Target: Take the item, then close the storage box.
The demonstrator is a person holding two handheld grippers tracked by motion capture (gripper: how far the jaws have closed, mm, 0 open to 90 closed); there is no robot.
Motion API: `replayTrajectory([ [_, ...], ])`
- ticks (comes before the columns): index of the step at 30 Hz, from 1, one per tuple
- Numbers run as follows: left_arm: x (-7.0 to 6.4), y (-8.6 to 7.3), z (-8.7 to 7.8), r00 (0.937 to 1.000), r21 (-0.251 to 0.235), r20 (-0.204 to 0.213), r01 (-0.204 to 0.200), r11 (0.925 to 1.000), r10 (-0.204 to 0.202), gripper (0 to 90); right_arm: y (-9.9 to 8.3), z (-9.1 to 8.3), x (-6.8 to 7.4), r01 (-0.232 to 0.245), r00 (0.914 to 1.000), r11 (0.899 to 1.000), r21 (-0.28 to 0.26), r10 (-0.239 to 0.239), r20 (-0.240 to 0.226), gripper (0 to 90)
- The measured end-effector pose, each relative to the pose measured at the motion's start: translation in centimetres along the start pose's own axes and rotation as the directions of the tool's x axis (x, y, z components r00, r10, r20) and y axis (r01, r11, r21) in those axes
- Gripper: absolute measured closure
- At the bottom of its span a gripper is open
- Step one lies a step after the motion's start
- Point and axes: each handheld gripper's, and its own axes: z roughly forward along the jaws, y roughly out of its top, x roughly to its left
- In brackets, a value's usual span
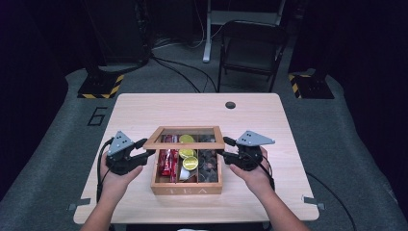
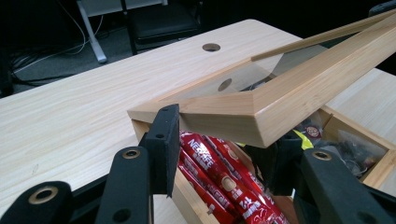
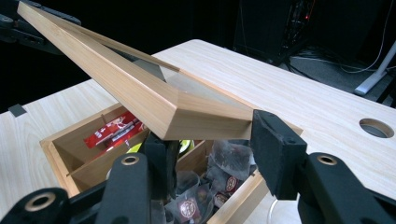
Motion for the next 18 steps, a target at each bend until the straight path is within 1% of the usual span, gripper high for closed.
replayTrajectory([
  [2,0.0,0.0,0.0,1.0,0.006,-0.002,-0.006,1.0,0.006,54.5,0.0,-0.1,0.0,0.007,0.9999,1.0,0.009,-0.007,-0.01,52.4],
  [4,0.0,0.1,-0.1,0.9999,0.019,0.0,-0.013,0.9997,0.013,54.5,0.0,-0.1,0.0,-0.003,1.0,1.0,0.01,0.003,-0.009,52.5],
  [6,-0.1,0.3,-0.2,0.9996,0.029,0.004,-0.027,0.9992,0.026,54.5,0.0,-0.1,-0.1,-0.001,0.9999,1.0,0.012,0.001,-0.012,52.5],
  [12,-0.3,-0.2,-0.3,0.9994,0.02,0.002,-0.033,0.9992,0.033,54.1,-0.3,-0.3,0.0,-0.001,0.9998,1.0,0.014,0.002,-0.02,52.9],
  [15,-0.4,-0.6,-0.4,0.9995,0.016,0.007,-0.032,0.9993,0.032,53.8,-0.6,-0.4,0.1,-0.007,0.9996,1.0,0.03,0.008,-0.029,52.5],
  [18,-0.5,-0.8,-0.5,0.9994,0.017,0.015,-0.033,0.9993,0.033,53.6,-0.7,-0.4,0.1,0.009,0.9993,0.999,0.038,-0.007,-0.036,52.4],
])
